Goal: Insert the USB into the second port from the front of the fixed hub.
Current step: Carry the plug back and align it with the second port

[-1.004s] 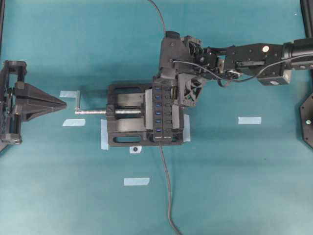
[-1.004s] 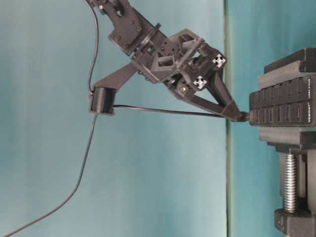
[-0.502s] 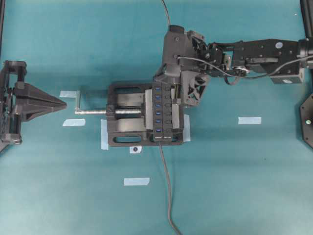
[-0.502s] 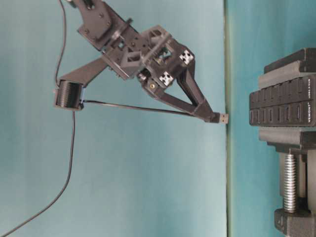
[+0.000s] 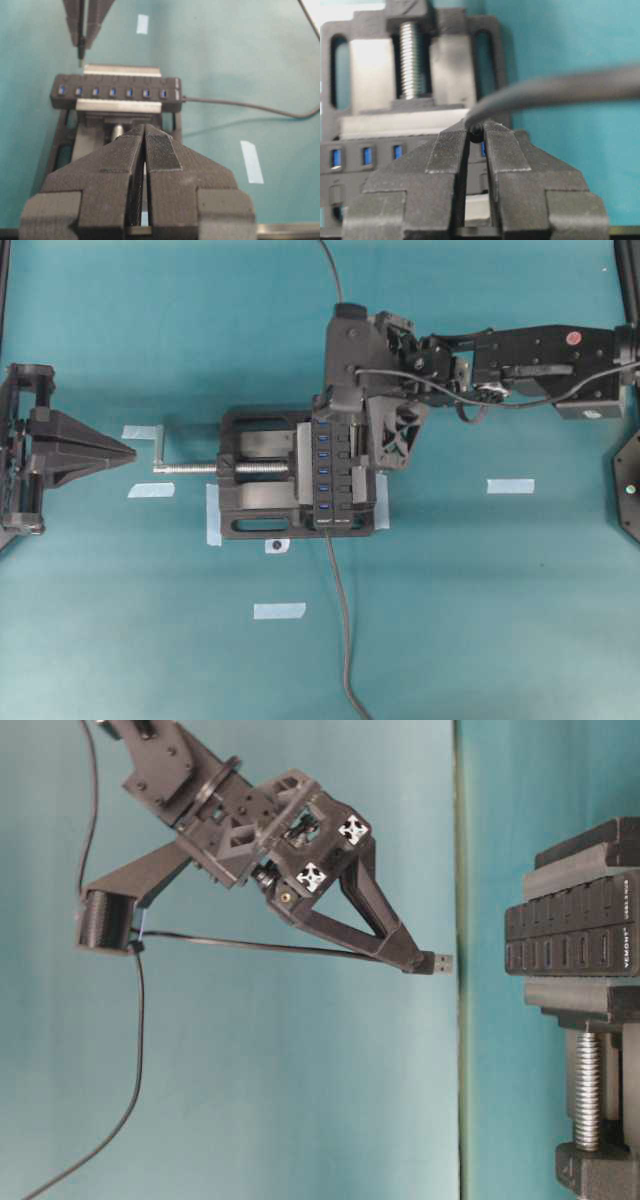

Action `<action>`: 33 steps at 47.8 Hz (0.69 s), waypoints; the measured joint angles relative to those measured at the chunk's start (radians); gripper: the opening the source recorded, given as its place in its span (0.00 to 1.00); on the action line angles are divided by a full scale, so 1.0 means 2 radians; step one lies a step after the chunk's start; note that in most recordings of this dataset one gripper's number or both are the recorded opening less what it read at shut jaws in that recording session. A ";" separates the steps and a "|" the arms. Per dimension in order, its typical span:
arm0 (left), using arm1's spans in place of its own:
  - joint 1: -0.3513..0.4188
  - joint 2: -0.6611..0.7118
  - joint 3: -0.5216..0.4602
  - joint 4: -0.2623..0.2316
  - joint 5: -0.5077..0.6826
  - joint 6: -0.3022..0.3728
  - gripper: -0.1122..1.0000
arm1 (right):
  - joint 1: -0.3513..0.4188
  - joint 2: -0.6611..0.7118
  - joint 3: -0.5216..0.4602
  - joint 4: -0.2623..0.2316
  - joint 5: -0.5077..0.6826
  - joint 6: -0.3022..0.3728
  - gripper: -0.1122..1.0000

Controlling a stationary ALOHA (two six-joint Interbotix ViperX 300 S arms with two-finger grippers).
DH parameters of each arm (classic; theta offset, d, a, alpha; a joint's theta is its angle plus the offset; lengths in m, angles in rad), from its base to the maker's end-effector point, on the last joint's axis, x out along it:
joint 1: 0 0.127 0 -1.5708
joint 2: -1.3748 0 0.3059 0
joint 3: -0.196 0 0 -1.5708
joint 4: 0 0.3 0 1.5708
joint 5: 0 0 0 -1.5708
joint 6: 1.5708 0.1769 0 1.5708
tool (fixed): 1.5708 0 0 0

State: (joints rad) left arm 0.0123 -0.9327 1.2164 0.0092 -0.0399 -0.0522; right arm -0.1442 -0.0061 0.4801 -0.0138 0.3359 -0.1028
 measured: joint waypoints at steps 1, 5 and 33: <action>0.000 -0.001 0.000 0.000 0.000 0.000 0.10 | 0.002 0.000 -0.002 0.000 0.002 0.000 0.18; 0.000 0.000 0.000 0.000 0.000 0.000 0.10 | 0.008 0.000 -0.005 0.000 0.011 0.001 0.18; 0.000 0.000 0.001 0.000 0.000 0.000 0.10 | 0.040 -0.001 -0.006 0.007 0.021 0.030 0.18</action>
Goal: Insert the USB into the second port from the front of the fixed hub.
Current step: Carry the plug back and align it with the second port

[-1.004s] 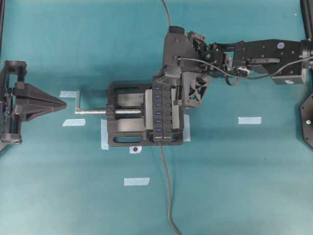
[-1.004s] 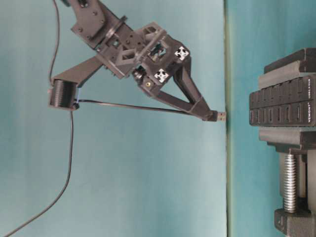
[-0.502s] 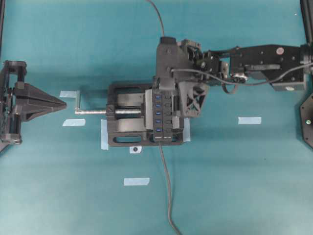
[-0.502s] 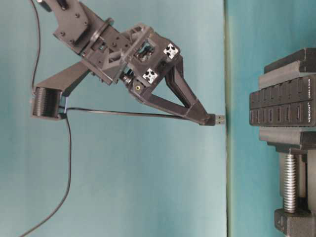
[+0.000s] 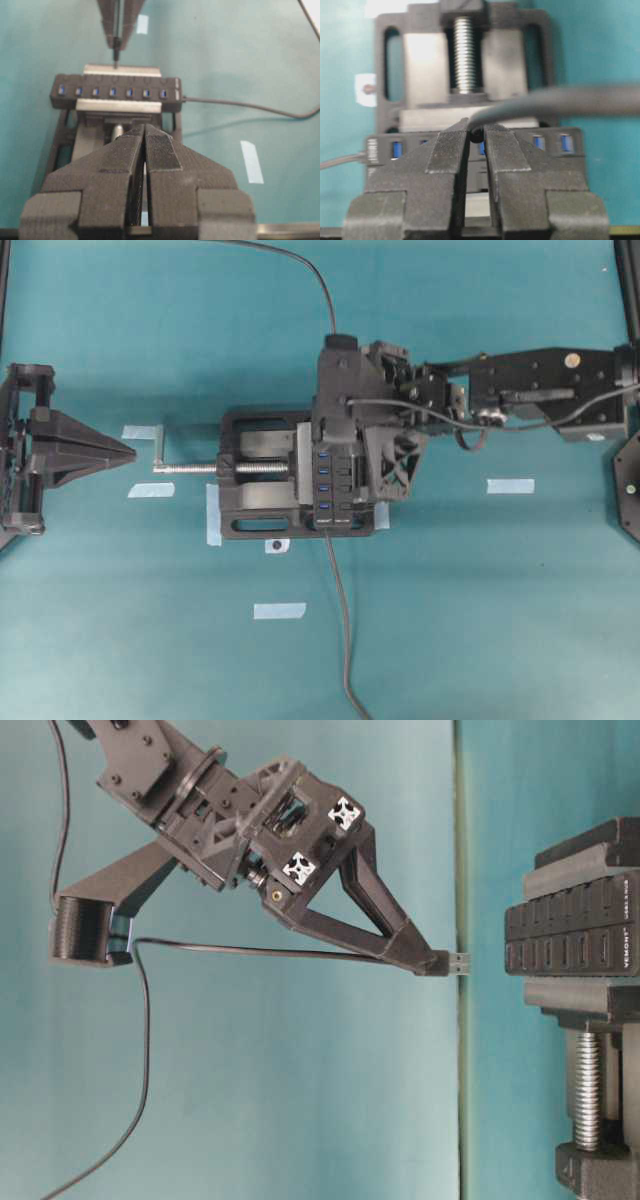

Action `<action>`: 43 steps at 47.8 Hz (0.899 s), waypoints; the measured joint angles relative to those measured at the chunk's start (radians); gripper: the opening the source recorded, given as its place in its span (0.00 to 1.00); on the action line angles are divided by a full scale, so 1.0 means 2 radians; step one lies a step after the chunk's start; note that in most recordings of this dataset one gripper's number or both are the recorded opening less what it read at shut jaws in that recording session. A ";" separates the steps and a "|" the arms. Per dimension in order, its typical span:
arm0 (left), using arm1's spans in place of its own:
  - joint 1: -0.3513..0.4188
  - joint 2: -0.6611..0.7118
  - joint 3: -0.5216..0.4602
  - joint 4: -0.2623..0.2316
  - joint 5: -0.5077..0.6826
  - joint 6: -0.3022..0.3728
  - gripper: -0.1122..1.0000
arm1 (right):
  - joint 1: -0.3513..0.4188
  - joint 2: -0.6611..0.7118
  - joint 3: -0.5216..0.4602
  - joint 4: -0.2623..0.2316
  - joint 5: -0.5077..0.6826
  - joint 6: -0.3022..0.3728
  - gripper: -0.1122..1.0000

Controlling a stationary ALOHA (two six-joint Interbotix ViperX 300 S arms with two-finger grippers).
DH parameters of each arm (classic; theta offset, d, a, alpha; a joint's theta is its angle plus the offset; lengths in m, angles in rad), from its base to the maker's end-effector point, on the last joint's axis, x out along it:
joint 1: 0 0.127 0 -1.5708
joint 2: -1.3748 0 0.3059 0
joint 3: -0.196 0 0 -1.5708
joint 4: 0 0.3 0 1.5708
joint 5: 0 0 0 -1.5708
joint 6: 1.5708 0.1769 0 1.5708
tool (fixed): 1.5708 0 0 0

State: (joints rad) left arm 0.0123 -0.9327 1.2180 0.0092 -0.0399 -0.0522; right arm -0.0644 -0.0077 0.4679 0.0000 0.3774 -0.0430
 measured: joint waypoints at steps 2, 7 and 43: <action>0.000 -0.001 0.000 -0.001 0.000 0.000 0.10 | 0.002 0.000 -0.001 -0.001 0.001 0.000 0.18; 0.000 0.000 0.000 0.000 0.000 0.000 0.10 | 0.006 0.000 0.000 -0.001 0.006 0.000 0.18; 0.000 0.000 -0.001 0.000 0.000 0.000 0.10 | 0.024 0.001 -0.007 0.000 0.019 0.021 0.18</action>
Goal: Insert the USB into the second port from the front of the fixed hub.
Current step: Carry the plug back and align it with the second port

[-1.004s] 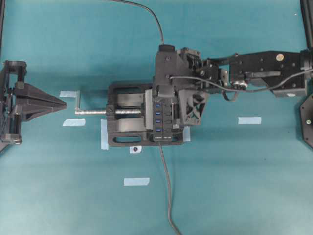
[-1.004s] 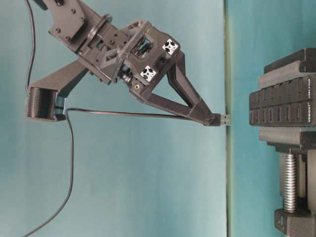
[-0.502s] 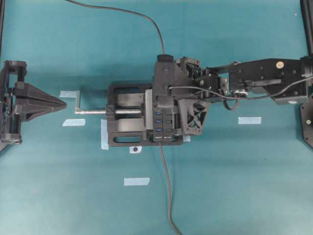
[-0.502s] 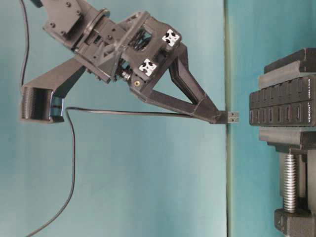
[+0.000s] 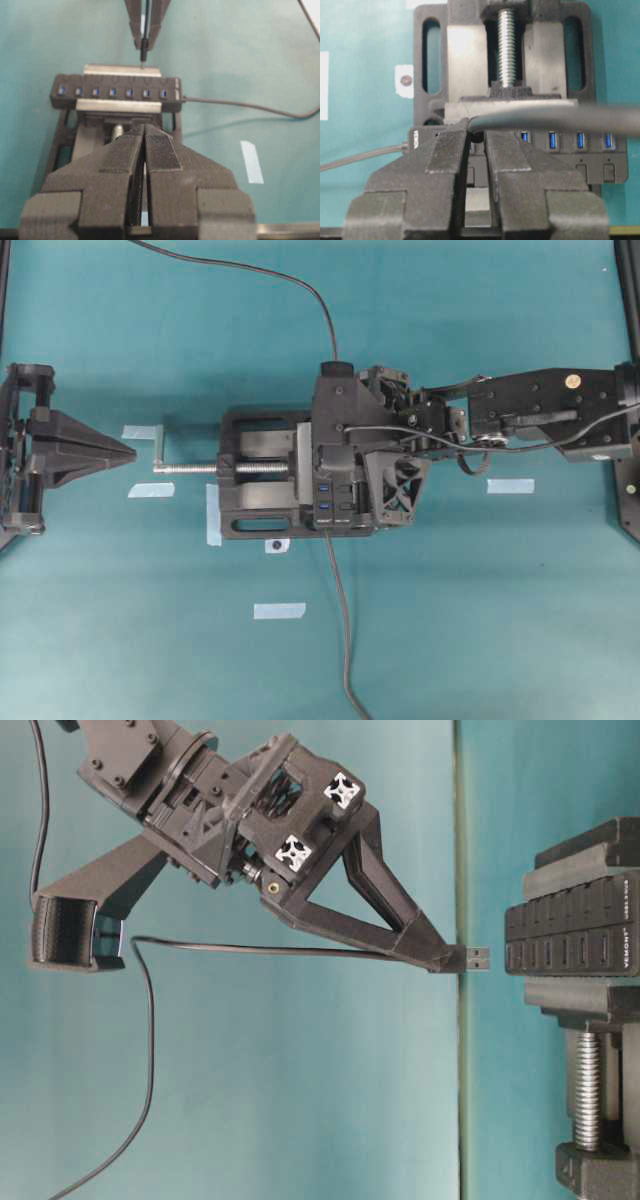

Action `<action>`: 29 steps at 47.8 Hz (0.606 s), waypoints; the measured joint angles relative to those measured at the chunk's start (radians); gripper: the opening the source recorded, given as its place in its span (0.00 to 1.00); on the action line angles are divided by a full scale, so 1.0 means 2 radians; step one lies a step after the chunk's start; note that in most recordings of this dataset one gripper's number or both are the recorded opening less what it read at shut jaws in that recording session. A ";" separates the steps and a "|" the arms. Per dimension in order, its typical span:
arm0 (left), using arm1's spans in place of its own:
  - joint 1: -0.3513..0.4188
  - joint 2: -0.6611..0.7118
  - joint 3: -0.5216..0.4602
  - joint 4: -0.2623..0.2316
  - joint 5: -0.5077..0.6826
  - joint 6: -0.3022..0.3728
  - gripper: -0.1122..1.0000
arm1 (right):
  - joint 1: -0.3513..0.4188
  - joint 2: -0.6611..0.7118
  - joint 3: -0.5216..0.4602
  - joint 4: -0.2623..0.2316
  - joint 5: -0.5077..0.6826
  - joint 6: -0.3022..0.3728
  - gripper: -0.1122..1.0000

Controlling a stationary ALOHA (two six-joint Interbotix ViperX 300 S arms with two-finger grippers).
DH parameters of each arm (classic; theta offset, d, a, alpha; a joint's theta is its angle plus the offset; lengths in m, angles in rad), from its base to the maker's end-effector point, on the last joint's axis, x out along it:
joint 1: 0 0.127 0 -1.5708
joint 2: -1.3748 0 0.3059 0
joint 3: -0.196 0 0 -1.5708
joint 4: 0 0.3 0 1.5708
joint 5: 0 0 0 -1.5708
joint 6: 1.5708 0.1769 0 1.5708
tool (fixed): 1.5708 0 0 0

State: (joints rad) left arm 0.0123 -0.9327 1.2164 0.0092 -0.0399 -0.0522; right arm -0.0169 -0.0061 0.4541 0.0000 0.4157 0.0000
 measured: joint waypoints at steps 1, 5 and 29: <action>0.000 0.000 0.001 0.000 0.000 0.000 0.10 | 0.000 0.001 -0.001 0.000 0.000 0.000 0.18; 0.000 0.000 0.001 -0.001 0.000 0.000 0.10 | 0.001 0.004 0.000 0.000 0.000 0.000 0.18; 0.000 0.000 0.000 0.000 0.000 -0.001 0.10 | 0.001 0.024 0.005 0.000 -0.012 0.000 0.18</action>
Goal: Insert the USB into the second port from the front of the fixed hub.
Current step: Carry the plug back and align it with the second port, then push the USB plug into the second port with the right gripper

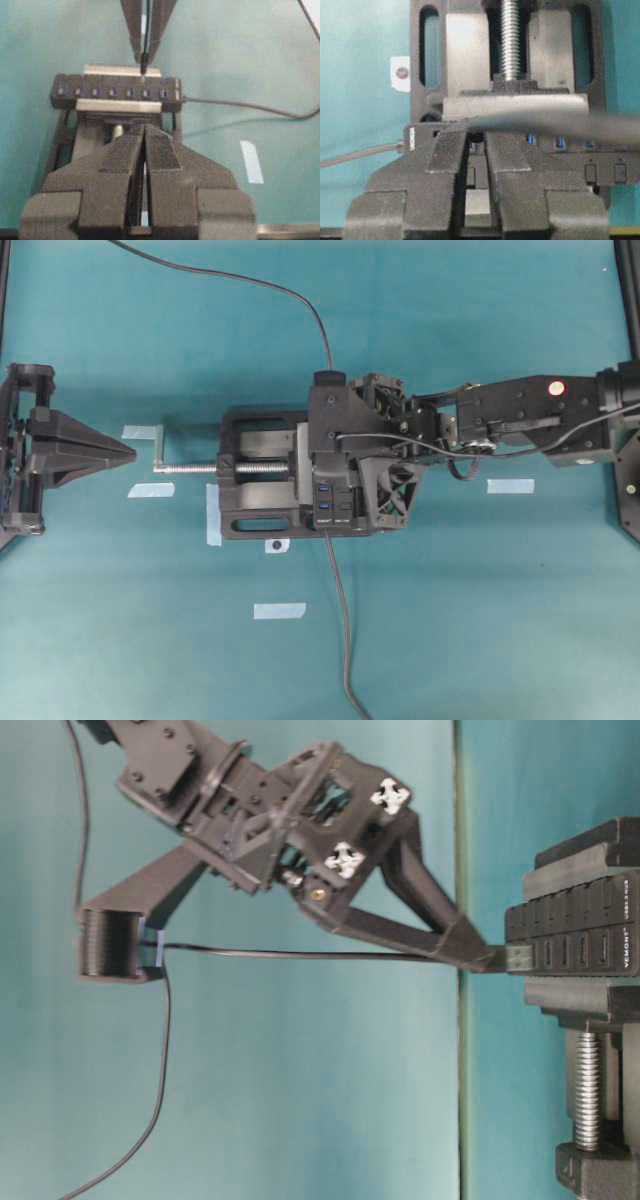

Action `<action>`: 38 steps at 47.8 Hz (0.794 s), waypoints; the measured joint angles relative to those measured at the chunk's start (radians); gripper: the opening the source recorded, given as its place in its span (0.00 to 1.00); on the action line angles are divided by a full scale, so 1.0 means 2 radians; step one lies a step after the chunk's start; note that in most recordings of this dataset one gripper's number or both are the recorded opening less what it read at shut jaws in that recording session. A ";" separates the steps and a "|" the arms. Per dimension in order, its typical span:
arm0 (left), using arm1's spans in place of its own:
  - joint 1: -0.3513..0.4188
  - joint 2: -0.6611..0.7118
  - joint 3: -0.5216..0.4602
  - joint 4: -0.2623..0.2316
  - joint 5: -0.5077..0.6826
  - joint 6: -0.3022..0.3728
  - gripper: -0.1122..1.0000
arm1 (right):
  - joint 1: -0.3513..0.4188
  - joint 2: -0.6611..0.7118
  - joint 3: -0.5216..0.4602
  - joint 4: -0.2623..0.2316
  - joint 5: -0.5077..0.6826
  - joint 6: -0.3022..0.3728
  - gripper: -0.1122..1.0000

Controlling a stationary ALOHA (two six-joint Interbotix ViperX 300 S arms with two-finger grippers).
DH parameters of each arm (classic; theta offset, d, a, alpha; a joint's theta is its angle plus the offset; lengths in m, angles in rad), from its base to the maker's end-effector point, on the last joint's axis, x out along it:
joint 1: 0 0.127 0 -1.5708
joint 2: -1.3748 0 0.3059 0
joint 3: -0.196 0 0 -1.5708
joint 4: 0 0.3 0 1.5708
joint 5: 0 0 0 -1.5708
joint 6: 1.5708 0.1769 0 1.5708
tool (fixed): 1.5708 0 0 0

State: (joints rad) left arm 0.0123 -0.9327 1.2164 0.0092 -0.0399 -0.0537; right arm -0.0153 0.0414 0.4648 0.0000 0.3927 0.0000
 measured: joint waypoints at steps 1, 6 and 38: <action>0.000 0.000 0.001 -0.001 0.000 0.000 0.10 | 0.000 0.001 0.000 0.000 0.000 0.000 0.18; 0.000 0.000 0.000 0.000 0.000 0.000 0.10 | 0.002 0.003 0.003 -0.001 -0.001 0.000 0.18; 0.000 0.000 0.000 0.000 0.000 -0.001 0.10 | 0.005 0.013 0.016 -0.001 -0.028 0.018 0.18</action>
State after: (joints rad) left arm 0.0123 -0.9327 1.2164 0.0092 -0.0399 -0.0552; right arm -0.0061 0.0675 0.4970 -0.0015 0.3359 0.0368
